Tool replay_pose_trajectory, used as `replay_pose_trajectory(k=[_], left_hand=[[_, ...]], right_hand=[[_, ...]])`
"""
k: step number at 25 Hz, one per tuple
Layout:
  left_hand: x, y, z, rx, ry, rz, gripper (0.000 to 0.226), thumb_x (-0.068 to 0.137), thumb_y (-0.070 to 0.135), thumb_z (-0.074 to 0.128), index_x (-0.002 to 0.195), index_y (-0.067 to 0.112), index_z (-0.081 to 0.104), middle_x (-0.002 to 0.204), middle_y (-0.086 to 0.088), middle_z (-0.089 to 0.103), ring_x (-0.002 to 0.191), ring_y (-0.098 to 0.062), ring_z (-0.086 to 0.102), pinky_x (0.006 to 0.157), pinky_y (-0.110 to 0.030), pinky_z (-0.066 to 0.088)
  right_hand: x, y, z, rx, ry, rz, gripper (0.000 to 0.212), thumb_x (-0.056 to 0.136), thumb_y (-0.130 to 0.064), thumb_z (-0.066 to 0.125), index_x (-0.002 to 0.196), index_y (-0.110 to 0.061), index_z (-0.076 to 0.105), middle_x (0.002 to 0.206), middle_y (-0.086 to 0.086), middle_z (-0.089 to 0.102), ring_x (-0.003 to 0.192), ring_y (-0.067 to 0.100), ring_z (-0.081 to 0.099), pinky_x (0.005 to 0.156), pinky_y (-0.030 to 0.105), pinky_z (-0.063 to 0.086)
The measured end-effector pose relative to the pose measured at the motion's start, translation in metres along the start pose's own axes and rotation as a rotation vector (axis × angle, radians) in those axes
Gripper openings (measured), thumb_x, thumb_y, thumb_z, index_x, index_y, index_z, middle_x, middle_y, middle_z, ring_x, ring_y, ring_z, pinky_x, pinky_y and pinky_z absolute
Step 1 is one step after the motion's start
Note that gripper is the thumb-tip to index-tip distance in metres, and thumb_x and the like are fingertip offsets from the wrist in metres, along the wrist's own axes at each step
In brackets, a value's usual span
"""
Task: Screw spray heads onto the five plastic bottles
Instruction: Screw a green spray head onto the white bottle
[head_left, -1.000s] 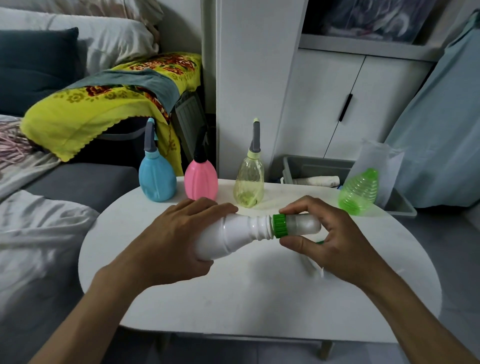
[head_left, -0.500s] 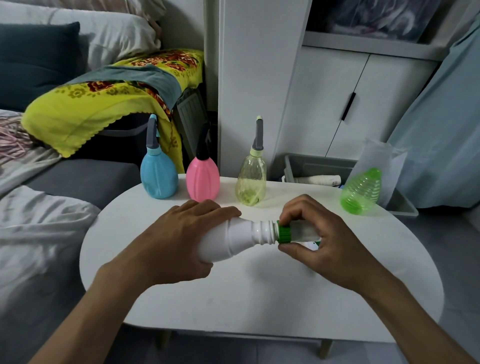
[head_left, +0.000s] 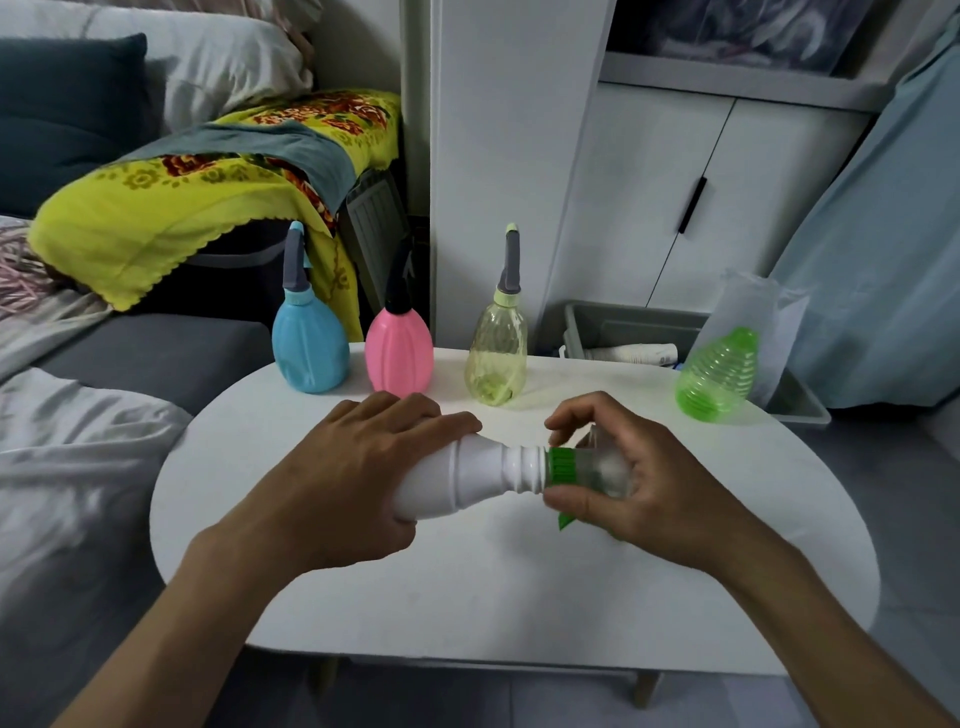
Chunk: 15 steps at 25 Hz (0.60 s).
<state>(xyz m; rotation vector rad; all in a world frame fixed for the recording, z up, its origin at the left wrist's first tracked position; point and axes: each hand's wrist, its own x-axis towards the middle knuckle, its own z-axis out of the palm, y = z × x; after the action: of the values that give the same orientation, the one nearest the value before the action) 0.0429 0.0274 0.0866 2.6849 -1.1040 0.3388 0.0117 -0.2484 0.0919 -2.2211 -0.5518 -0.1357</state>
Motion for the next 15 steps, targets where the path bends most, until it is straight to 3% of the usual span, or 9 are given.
replay_pose_trajectory(k=[3, 7, 9, 13, 15], left_hand=[[0.0008, -0.0002, 0.0003, -0.002, 0.007, 0.003, 0.09, 0.053, 0.03, 0.088, 0.136, 0.029, 0.052, 0.12, 0.004, 0.062, 0.096, -0.019, 0.058, 0.08, -0.037, 0.053], [0.0008, 0.0009, 0.0021, -0.001, 0.004, 0.028, 0.089, 0.055, 0.029, 0.085, 0.137, 0.031, 0.05, 0.121, 0.006, 0.06, 0.099, -0.017, 0.056, 0.083, -0.036, 0.051], [0.0014, 0.0004, 0.0022, -0.004, 0.007, 0.024, 0.089, 0.055, 0.029, 0.086, 0.137, 0.031, 0.05, 0.121, 0.006, 0.06, 0.099, -0.017, 0.056, 0.082, -0.036, 0.052], [0.0021, 0.0013, 0.0033, -0.014, 0.001, 0.041, 0.09, 0.056, 0.03, 0.085, 0.138, 0.032, 0.049, 0.122, 0.006, 0.059, 0.1, -0.016, 0.055, 0.083, -0.036, 0.052], [0.0018, 0.0007, 0.0035, -0.018, 0.002, 0.038, 0.09, 0.055, 0.029, 0.085, 0.137, 0.032, 0.049, 0.122, 0.006, 0.06, 0.101, -0.017, 0.056, 0.084, -0.038, 0.053]], right_hand=[[-0.0006, 0.0012, -0.002, 0.023, -0.013, 0.043, 0.039, 0.076, -0.042, 0.076, 0.107, -0.038, 0.053, 0.098, -0.014, 0.06, 0.078, 0.013, 0.061, 0.06, 0.027, 0.054], [-0.0027, 0.0006, -0.0036, 0.053, -0.037, 0.08, 0.034, 0.077, -0.049, 0.07, 0.105, -0.039, 0.055, 0.093, -0.013, 0.063, 0.082, 0.015, 0.063, 0.069, 0.041, 0.057], [-0.0024, -0.0004, -0.0037, 0.017, -0.059, 0.071, 0.042, 0.073, -0.047, 0.075, 0.108, -0.04, 0.053, 0.098, -0.015, 0.061, 0.085, 0.015, 0.062, 0.07, 0.038, 0.056], [-0.0017, -0.0006, -0.0053, 0.121, -0.063, 0.125, 0.03, 0.079, -0.048, 0.068, 0.104, -0.037, 0.055, 0.084, -0.009, 0.065, 0.075, 0.011, 0.063, 0.068, 0.038, 0.055], [-0.0019, 0.0004, -0.0056, 0.073, -0.075, 0.117, 0.037, 0.076, -0.048, 0.072, 0.107, -0.037, 0.055, 0.092, -0.011, 0.063, 0.082, 0.012, 0.062, 0.07, 0.038, 0.056]])
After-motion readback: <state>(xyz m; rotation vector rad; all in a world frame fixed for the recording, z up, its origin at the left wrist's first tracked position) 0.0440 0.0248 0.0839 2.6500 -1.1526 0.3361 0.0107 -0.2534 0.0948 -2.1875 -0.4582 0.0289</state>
